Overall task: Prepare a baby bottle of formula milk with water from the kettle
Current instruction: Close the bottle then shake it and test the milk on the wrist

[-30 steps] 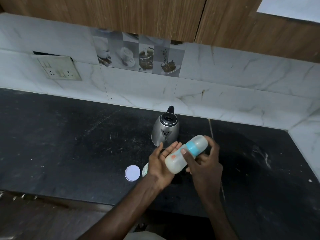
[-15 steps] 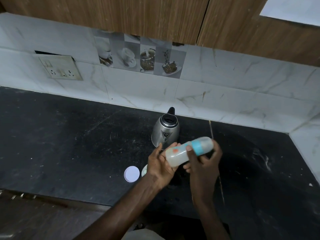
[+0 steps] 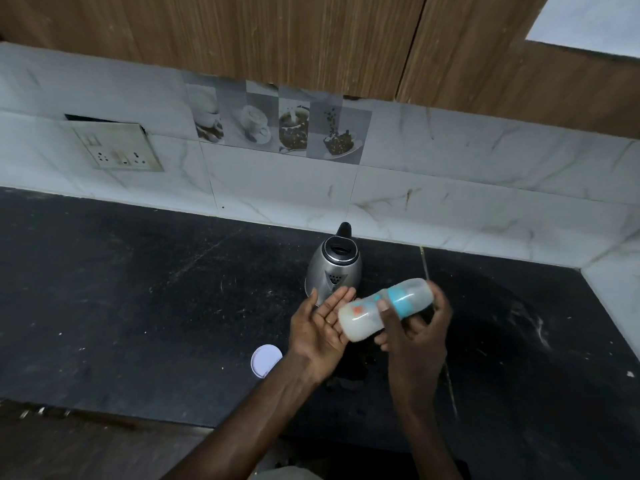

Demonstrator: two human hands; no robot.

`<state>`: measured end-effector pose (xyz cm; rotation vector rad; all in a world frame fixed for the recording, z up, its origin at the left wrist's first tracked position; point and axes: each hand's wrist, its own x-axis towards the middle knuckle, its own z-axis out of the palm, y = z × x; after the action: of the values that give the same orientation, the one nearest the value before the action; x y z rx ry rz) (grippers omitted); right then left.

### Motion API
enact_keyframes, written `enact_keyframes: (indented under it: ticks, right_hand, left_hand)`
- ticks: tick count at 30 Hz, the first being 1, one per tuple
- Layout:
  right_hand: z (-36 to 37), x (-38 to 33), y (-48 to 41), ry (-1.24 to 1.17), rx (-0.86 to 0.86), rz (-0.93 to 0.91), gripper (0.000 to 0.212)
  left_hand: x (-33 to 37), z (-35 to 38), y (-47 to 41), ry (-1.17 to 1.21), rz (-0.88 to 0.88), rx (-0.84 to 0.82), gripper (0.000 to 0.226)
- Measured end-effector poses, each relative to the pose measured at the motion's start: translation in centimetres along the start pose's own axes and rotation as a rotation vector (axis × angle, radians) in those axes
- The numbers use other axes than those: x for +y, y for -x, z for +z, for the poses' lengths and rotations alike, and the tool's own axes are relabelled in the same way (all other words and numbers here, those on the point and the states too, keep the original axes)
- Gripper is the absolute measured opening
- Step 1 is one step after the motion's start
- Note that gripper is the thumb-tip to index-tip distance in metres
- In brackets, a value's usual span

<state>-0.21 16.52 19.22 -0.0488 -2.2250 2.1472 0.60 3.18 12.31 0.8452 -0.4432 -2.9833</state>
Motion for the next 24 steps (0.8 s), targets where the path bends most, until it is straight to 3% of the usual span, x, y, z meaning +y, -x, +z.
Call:
enact_keyframes:
  ticks: [2, 6, 12, 16, 21, 24]
  right_hand:
    - [0.2, 0.0, -0.3, -0.013, 0.024, -0.004, 0.073]
    - [1.0, 0.8, 0.2, 0.125, -0.167, -0.001, 0.076]
    - [0.7, 0.2, -0.7, -0.019, 0.082, 0.011, 0.074]
    - [1.2, 0.6, 0.2, 0.119, -0.127, 0.019, 0.073]
    - [0.7, -0.2, -1.0, 0.010, 0.106, 0.005, 0.071]
    - [1.2, 0.4, -0.5, 0.125, -0.065, 0.007, 0.070]
  left_hand:
    - [0.2, 0.0, 0.0, -0.016, 0.000, 0.010, 0.058]
    - [0.4, 0.4, -0.1, 0.054, -0.036, -0.015, 0.056]
    - [0.6, 0.2, -0.3, -0.028, -0.020, -0.001, 0.059]
    - [0.8, -0.1, -0.5, 0.021, -0.051, -0.015, 0.058]
    - [1.2, -0.2, -0.1, -0.019, -0.017, 0.011, 0.057]
    - [1.2, -0.5, 0.1, 0.022, -0.037, 0.015, 0.057]
